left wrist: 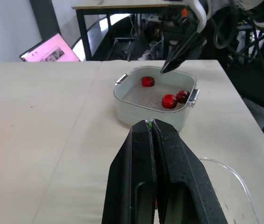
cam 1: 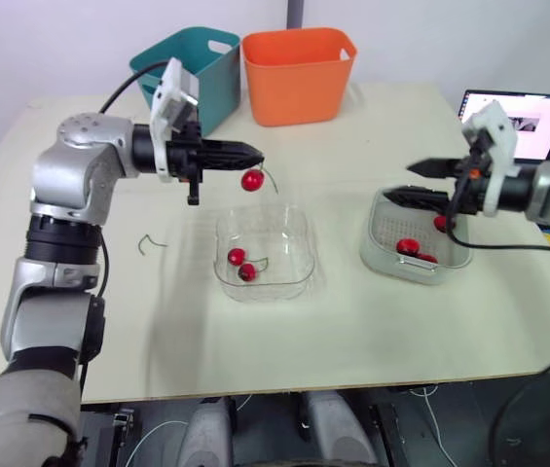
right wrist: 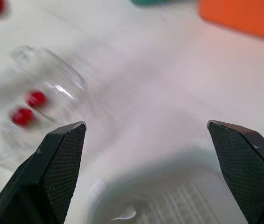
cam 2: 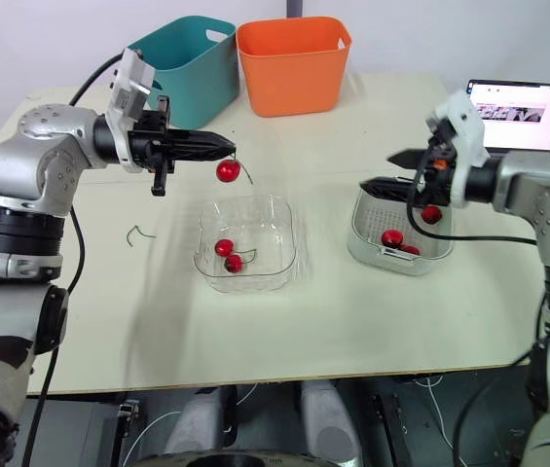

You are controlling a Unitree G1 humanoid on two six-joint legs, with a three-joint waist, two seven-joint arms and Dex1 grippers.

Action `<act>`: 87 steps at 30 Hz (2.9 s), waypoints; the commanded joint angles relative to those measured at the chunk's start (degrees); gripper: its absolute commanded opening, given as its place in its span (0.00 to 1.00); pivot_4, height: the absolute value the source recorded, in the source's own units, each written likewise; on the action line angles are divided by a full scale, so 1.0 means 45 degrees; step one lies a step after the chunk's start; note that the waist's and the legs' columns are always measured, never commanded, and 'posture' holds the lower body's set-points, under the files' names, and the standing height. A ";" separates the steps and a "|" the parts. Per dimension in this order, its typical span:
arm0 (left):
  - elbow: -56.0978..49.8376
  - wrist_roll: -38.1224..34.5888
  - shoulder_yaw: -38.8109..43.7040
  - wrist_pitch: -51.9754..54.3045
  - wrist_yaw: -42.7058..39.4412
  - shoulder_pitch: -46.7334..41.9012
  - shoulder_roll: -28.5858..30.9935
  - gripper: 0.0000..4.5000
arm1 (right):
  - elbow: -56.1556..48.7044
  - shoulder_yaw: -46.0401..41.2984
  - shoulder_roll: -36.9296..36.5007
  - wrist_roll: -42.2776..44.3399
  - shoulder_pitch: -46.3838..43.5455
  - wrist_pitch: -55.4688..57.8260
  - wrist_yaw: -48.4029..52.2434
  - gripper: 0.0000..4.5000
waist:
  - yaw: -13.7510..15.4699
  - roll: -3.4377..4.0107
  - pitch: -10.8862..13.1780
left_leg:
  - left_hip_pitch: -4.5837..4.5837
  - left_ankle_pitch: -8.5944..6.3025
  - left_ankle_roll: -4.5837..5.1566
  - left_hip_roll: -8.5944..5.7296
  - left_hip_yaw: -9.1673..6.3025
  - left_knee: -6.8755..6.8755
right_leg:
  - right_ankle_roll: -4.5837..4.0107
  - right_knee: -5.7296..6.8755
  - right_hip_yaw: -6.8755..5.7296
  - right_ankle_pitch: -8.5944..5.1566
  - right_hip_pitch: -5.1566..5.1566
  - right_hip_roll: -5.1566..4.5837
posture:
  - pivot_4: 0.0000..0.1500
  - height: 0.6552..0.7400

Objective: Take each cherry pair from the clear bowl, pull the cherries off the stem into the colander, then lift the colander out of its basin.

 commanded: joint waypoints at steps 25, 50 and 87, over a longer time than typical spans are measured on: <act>-0.0782 -0.1413 0.1118 0.1405 0.0678 -0.0920 0.0118 0.00 | 0.0126 -0.0088 0.6816 0.2502 -0.3133 0.2134 -0.2972 1.00 | 0.0004 0.0000 0.0000 | -0.0009 0.0000 0.0000 -0.0001 -0.0012 0.0002 | -0.0033 0.0007 -0.0010 0.0023 -0.0002 -0.0007 | 1.00 1.00; -0.0990 -0.1409 0.0947 0.1414 0.0832 -0.0759 -0.0071 0.00 | 0.0390 0.0434 0.7554 0.2156 -0.3314 0.1664 -0.3327 0.27 | -0.0006 0.0001 0.0000 | -0.0008 0.0000 0.0000 -0.0001 -0.0012 0.0001 | -0.0033 0.0008 -0.0010 0.0023 -0.0005 -0.0006 | 1.00 1.00; -0.0953 -0.0767 0.0679 0.0812 0.0781 0.0492 0.0189 0.00 | 0.0132 -0.0272 -0.1469 -0.1278 0.2122 -0.1378 -0.0285 0.27 | 0.0234 0.0000 0.0000 | -0.0003 0.0000 0.0001 -0.0007 0.0008 0.0000 | -0.0014 -0.0017 -0.0002 0.0009 0.0002 -0.0010 | 1.00 1.00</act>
